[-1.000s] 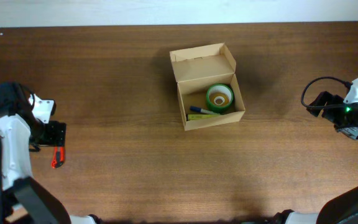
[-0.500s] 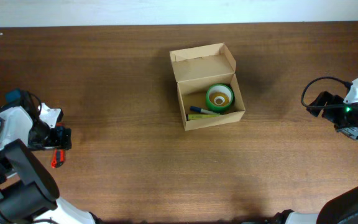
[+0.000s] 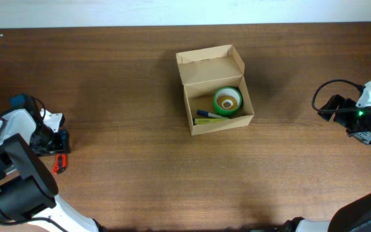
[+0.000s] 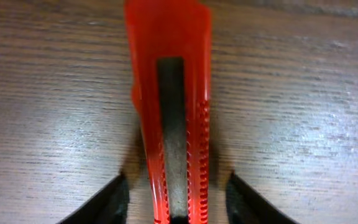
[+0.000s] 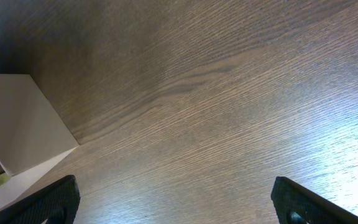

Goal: Pack container
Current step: 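Lower the left gripper and grasp the red box cutter, then carry the red box cutter with the left gripper into the box, then lower the box cutter into the box and open the left gripper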

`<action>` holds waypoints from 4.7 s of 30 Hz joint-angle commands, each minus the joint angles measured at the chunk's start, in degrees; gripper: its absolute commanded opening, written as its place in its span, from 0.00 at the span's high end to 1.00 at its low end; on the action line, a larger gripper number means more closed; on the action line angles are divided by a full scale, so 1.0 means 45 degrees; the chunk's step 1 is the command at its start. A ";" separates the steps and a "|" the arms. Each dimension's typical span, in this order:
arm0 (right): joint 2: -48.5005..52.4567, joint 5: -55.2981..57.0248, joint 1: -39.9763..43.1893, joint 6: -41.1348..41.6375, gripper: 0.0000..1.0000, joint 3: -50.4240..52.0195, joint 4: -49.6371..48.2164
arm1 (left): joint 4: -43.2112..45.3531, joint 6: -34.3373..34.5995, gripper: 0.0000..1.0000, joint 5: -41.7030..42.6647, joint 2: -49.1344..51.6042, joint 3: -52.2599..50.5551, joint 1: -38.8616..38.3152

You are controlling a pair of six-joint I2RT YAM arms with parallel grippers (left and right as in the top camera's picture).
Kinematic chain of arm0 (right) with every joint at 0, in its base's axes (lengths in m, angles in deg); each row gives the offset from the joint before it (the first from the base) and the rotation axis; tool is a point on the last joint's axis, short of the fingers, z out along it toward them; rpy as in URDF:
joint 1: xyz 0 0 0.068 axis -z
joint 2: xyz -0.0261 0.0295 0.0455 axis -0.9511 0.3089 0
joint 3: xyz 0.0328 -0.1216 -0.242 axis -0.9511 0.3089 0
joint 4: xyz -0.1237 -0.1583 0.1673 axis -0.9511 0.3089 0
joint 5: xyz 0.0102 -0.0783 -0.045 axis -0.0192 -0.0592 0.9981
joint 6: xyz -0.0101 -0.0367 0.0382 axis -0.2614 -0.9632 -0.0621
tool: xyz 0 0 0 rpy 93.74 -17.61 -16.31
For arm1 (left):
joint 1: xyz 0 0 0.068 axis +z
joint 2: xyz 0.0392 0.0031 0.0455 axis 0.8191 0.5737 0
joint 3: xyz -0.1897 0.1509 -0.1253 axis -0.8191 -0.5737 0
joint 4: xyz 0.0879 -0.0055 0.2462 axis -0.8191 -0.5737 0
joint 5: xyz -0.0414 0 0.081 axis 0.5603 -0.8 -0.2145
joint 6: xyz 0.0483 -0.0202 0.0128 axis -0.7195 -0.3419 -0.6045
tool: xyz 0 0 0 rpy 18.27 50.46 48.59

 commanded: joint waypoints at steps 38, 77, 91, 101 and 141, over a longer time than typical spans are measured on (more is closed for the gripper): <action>0.0044 -0.0121 0.0019 -0.0073 0.00 -0.0005 0.0000 | -0.7096 -0.1418 0.98 0.1239 0.0651 1.3022 -0.5819; 0.0044 -0.0223 0.0019 0.0015 0.00 -0.0005 0.0146 | -0.6217 -0.5610 0.99 0.2424 0.4449 1.4333 -1.5450; 0.0044 -0.0418 0.0019 0.0010 0.00 -0.0005 0.0243 | -0.5401 -0.4687 0.99 0.1889 0.5999 1.4333 -1.5703; 0.0044 -0.0408 0.0019 0.0010 0.00 -0.0005 0.0238 | -0.5168 -0.4605 0.99 0.1787 0.6105 1.4333 -1.5446; 0.0044 -0.0403 0.0024 0.0010 0.00 -0.0005 0.0049 | -0.5119 -0.3929 0.99 0.2385 0.6989 1.4285 -1.4940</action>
